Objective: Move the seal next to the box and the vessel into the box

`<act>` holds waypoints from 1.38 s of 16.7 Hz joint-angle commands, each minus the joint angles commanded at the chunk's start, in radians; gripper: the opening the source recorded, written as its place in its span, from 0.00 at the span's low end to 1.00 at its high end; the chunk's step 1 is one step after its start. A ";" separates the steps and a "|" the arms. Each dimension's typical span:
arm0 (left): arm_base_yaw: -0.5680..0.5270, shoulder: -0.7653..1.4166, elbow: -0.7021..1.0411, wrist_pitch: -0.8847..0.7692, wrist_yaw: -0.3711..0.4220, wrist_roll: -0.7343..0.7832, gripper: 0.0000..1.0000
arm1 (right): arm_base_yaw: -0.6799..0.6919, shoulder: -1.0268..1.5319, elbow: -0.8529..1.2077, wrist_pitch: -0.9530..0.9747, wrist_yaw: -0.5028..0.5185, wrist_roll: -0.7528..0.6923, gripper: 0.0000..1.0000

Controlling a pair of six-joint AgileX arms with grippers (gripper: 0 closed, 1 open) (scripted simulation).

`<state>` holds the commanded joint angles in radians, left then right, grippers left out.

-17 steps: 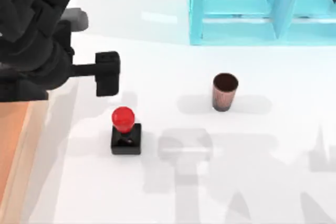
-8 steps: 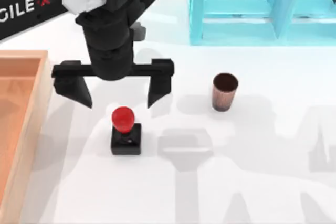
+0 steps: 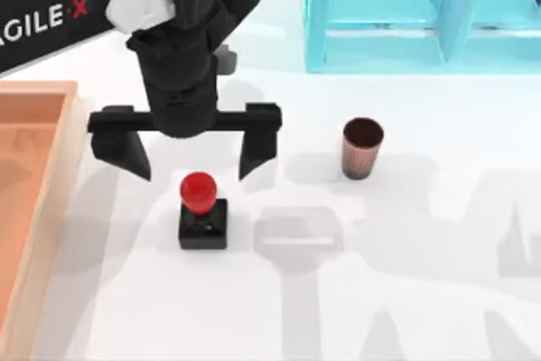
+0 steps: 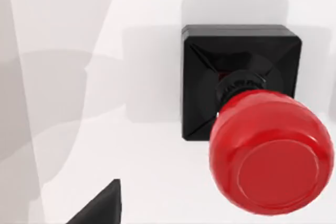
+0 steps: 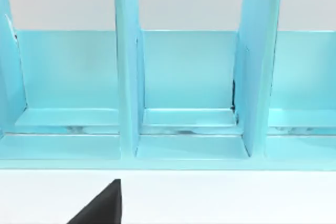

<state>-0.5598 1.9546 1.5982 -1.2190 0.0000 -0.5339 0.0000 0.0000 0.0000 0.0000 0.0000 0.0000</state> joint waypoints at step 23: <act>-0.001 0.059 -0.191 0.254 0.000 0.000 0.10 | 0.000 0.000 0.000 0.000 0.000 0.000 1.00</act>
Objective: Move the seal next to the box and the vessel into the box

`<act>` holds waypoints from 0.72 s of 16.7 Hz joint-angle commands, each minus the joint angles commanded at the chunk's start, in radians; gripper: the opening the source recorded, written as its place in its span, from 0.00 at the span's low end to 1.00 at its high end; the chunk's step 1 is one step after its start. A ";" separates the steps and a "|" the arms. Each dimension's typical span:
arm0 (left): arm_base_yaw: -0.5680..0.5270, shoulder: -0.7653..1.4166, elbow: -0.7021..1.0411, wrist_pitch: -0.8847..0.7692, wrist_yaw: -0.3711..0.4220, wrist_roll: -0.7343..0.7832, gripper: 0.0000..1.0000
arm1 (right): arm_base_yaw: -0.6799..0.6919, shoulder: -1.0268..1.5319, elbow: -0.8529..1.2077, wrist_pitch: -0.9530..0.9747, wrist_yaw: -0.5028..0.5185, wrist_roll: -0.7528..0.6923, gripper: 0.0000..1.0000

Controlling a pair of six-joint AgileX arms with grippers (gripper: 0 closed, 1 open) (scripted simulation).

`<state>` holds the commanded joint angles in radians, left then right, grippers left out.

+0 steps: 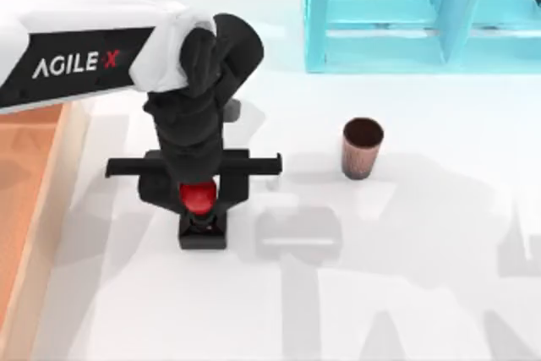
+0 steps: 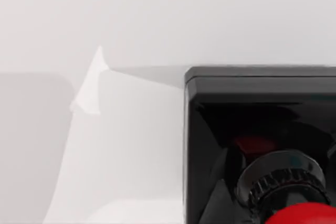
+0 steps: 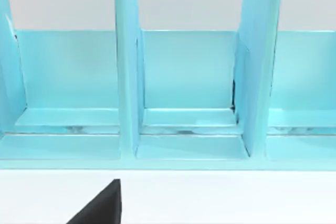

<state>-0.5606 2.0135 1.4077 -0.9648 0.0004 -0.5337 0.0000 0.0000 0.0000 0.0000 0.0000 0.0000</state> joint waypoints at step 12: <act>0.017 -0.018 0.015 -0.015 0.000 0.015 0.00 | 0.000 0.000 0.000 0.000 0.000 0.000 1.00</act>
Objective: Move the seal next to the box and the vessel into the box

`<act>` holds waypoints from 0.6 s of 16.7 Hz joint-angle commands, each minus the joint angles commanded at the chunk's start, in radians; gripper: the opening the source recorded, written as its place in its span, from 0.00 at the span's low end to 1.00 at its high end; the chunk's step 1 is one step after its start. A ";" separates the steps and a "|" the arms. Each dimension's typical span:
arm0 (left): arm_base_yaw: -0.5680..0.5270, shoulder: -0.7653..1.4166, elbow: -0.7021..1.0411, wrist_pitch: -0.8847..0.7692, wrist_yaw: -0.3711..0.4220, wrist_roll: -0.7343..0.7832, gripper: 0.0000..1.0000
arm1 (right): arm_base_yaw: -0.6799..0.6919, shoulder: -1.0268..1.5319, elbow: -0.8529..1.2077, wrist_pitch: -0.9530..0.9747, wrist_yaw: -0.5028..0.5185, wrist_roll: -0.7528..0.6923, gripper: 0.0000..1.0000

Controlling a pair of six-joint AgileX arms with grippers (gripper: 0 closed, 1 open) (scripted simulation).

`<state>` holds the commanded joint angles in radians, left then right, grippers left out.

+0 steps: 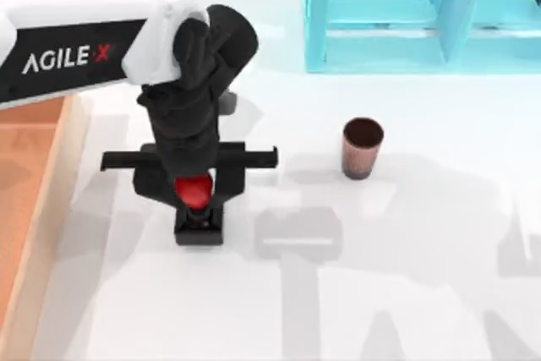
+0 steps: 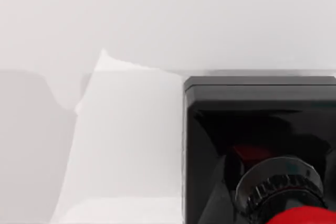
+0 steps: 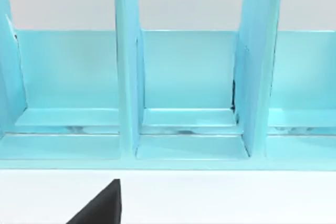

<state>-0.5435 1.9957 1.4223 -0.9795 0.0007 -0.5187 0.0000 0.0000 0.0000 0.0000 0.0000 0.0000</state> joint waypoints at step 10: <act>0.242 -0.208 0.090 -0.313 -0.001 0.240 0.00 | 0.000 0.000 0.000 0.000 0.000 0.000 1.00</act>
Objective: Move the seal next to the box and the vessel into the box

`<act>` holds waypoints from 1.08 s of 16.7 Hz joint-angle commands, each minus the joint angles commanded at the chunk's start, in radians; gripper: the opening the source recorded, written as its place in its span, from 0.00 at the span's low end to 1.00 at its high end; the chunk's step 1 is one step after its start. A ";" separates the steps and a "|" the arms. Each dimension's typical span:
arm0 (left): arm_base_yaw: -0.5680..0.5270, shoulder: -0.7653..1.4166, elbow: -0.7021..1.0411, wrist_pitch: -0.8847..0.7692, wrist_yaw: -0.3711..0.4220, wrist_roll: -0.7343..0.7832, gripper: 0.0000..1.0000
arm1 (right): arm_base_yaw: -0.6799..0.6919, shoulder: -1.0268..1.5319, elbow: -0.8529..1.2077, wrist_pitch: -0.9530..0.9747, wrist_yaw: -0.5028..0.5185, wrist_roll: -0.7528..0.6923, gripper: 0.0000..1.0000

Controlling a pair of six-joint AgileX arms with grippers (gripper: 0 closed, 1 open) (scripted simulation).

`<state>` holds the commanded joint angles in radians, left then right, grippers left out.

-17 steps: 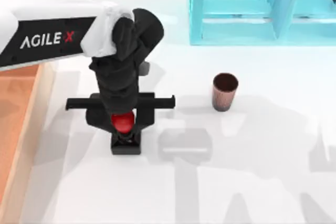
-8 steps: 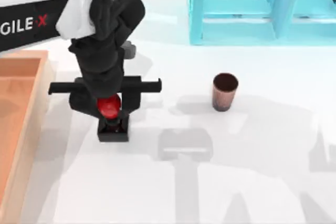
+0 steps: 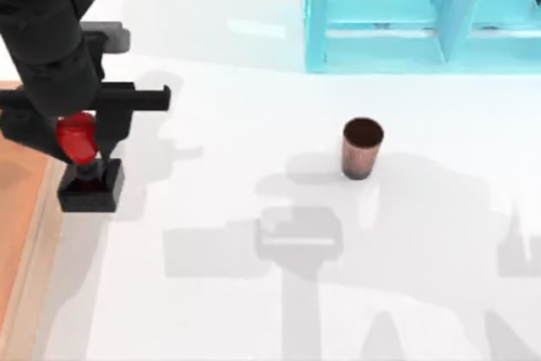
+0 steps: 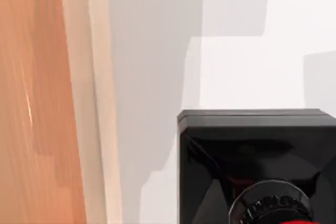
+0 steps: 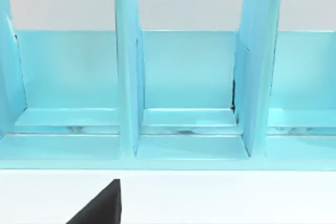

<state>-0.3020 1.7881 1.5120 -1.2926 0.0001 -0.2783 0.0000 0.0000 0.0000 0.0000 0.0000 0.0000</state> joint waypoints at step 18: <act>-0.181 -0.338 -0.275 0.035 -0.047 -0.179 0.00 | 0.000 0.000 0.000 0.000 0.000 0.000 1.00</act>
<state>-0.4830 1.4505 1.2374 -1.2573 -0.0471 -0.4575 0.0000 0.0000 0.0000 0.0000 0.0000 0.0000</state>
